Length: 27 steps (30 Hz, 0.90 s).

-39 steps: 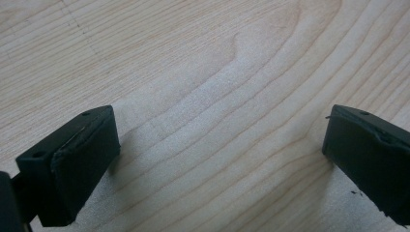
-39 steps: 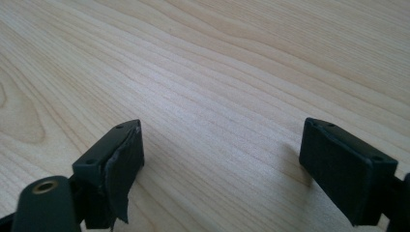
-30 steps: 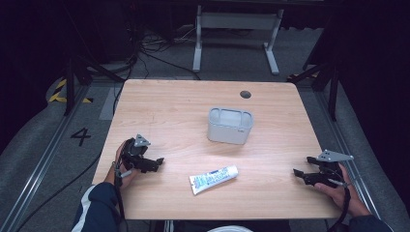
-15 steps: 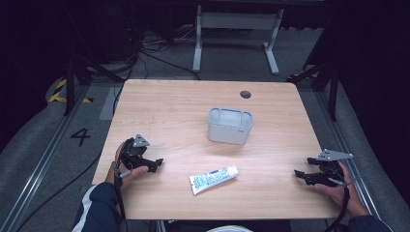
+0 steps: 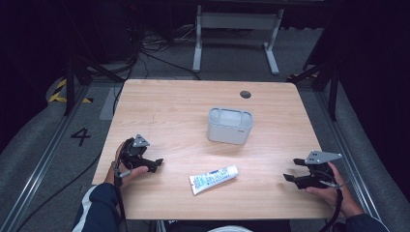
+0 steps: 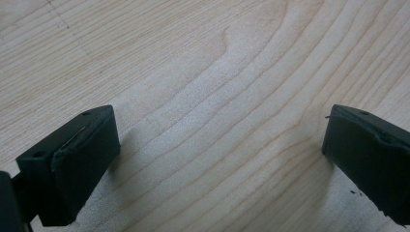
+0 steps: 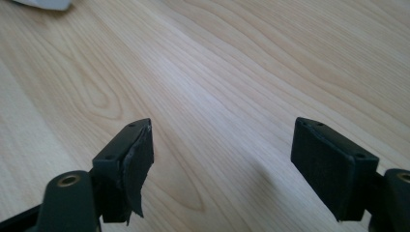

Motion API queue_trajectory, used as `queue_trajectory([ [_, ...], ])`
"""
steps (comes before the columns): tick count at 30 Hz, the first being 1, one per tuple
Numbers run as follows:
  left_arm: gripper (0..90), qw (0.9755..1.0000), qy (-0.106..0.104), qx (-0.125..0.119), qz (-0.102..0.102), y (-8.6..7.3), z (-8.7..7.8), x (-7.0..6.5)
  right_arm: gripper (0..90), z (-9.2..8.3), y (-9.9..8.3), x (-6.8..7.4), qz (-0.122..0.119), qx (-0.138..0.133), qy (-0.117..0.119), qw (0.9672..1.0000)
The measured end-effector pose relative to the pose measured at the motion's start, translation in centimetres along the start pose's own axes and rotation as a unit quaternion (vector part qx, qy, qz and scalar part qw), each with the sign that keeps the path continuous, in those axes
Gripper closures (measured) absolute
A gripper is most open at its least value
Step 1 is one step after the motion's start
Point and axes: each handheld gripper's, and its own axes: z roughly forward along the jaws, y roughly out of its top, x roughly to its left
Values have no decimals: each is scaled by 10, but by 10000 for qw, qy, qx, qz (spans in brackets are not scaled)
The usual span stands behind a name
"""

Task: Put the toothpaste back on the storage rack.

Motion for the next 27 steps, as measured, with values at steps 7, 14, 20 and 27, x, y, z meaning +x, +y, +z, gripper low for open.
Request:
queue_trajectory([
  [7, 2, 10000, 7, 4, 43, 0, 0, 1, 240, 6, 14, 13, -258, 30, 157, 9995],
  [14, 2, 10000, 4, 3, 24, 0, 0, 0, 240, 14, 29, 26, -534, 100, 371, 9978],
  [20, 2, 10000, 9, 3, 29, 0, 0, 0, 244, 25, 41, 37, -804, 204, 532, 9951],
  [27, 2, 10000, 9, 1, 27, 0, 0, 0, 242, 35, 54, 48, -1039, 277, 708, 9917],
])
